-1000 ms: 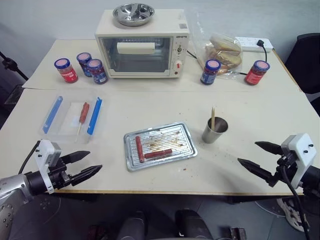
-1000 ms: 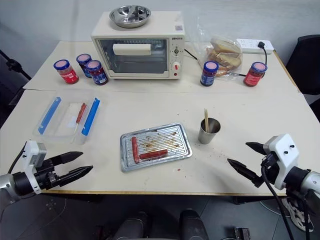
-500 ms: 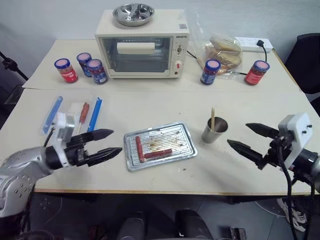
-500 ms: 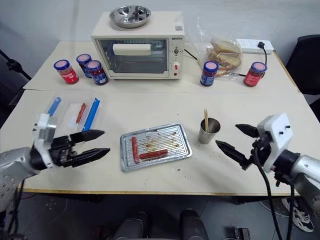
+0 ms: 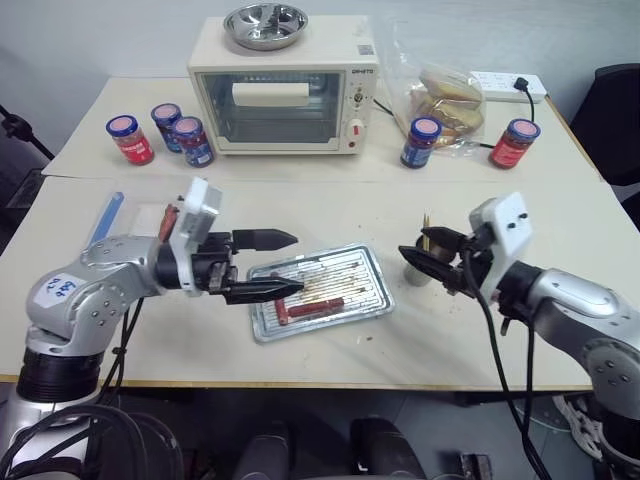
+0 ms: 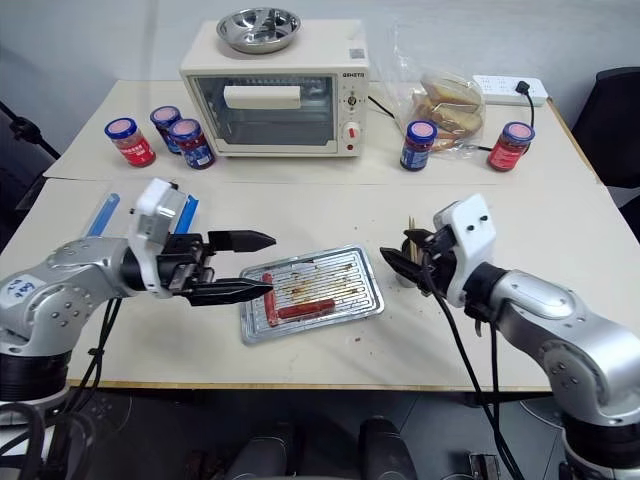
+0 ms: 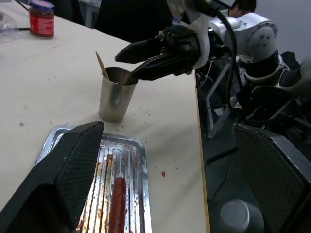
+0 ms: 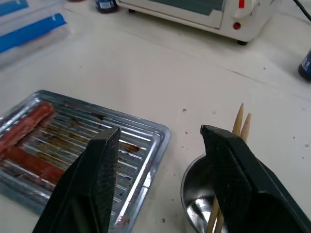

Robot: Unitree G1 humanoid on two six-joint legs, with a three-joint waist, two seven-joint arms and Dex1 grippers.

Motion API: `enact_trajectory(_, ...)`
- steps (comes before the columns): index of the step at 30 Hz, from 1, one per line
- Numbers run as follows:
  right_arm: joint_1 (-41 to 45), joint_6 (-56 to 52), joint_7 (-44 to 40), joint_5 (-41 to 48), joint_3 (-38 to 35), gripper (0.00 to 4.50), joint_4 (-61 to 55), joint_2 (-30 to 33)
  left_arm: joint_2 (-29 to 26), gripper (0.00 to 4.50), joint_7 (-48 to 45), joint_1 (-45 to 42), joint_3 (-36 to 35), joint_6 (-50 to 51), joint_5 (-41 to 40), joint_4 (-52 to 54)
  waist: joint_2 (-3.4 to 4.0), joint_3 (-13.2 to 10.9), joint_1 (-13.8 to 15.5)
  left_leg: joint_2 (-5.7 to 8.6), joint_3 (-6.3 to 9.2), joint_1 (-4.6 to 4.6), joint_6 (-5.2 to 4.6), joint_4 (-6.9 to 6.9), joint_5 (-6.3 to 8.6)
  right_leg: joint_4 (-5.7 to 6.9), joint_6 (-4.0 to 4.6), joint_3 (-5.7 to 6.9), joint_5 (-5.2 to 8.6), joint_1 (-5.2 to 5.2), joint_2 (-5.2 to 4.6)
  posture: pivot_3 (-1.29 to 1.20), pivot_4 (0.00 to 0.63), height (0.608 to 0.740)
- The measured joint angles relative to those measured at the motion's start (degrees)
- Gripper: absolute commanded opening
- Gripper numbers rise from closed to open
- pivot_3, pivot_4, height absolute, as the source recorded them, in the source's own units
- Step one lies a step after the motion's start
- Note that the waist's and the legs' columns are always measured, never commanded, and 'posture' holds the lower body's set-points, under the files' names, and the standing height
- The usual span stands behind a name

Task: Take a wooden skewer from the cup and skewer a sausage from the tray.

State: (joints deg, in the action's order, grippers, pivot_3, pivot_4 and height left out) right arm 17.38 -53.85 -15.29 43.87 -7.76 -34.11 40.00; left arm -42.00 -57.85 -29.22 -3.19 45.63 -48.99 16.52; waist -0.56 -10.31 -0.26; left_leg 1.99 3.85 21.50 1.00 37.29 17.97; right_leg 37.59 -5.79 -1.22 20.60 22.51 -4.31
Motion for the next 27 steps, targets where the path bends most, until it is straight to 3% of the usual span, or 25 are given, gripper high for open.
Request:
enact_trajectory(7, 0.3, 0.0, 1.8, -4.6, 0.8, 2.85, 1.9, -1.4, 1.7, 4.50, -0.1, -1.4, 1.5, -0.8, 2.0, -1.3, 0.00, 0.0, 0.0, 0.00, 0.00, 0.01, 0.00, 0.02, 0.00, 0.04, 0.00, 0.00, 0.00, 0.02, 0.00, 0.00, 0.150, 0.740)
enact_trajectory(27, 2.5, -2.6, 2.3, -4.7, -0.3, 2.85, 0.5, -3.1, 3.5, 4.50, -0.7, -2.0, 2.0, -2.9, 4.5, -2.8, 0.00, 0.0, 0.0, 0.00, 0.00, 0.01, 0.00, 0.04, 0.00, 0.06, 0.00, -0.01, 0.00, 0.02, 0.00, 0.00, 0.150, 0.740)
